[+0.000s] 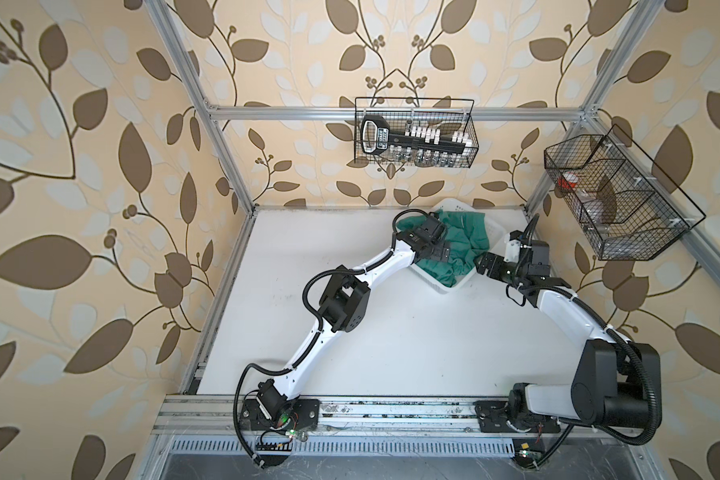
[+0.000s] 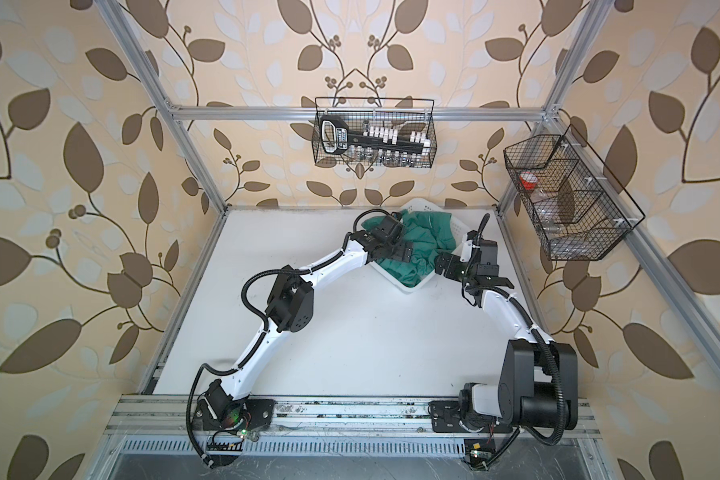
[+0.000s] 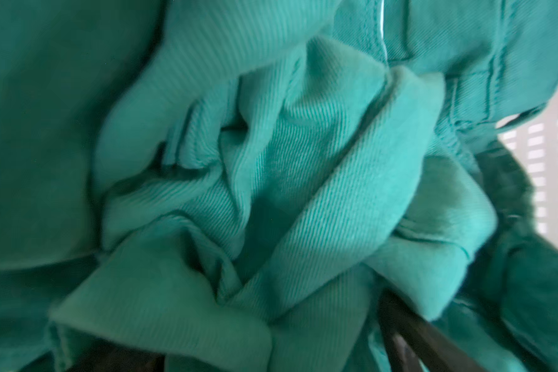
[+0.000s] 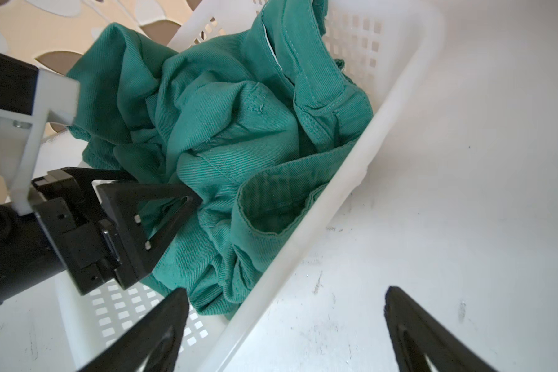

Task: Fold and stack the trousers
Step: 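Grasp the green trousers with the left gripper while right grips basket rim, then lift the trousers out with the left gripper and drop them nearer the robot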

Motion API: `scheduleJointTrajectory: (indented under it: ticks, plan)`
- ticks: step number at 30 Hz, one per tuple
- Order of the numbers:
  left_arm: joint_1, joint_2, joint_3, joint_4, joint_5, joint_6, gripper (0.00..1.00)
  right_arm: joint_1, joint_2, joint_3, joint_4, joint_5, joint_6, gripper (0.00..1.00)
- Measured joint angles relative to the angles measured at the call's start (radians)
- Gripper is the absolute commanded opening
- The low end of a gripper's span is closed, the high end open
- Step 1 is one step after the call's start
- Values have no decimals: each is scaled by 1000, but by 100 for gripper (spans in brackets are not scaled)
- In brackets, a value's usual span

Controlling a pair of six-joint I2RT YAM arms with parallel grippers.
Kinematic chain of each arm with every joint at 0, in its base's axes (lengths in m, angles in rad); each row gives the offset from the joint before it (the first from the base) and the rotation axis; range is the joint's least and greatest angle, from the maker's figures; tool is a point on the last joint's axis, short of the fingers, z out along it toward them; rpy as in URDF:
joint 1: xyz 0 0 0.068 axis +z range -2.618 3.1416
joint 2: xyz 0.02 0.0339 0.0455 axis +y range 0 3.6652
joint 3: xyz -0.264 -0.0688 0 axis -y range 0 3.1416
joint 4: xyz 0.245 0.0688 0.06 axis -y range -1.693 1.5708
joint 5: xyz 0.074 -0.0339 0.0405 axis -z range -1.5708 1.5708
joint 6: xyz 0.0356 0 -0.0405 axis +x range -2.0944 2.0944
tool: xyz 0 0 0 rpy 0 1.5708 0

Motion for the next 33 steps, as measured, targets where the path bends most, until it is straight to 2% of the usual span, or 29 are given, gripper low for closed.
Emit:
scheduleJointTrajectory:
  ticks: [2,3,5,8,11,14,19,26,30,33]
  plan:
    - [0,15,13,10,2,6,95,0,5,0,1,-1,9,90]
    - [0,26,25,17,3,8,87,0,8,0,3,-1,14,88]
    - [0,44,47,27,11,18,62,0,17,0,10,-4,26,84]
    - [3,58,61,41,26,28,37,0,29,0,18,-10,49,80]
    - [1,58,60,48,47,46,0,0,31,0,24,-11,74,75]
    - [1,39,32,61,57,64,0,0,32,0,38,-11,101,71]
    - [1,-81,-111,91,73,77,0,0,40,0,50,2,144,59]
    - [0,-369,-294,104,88,80,0,8,100,0,78,28,208,53]
    - [0,-525,-363,117,87,85,0,29,148,7,91,35,240,43]
    - [0,-615,-416,122,58,99,0,43,188,18,101,42,264,40]
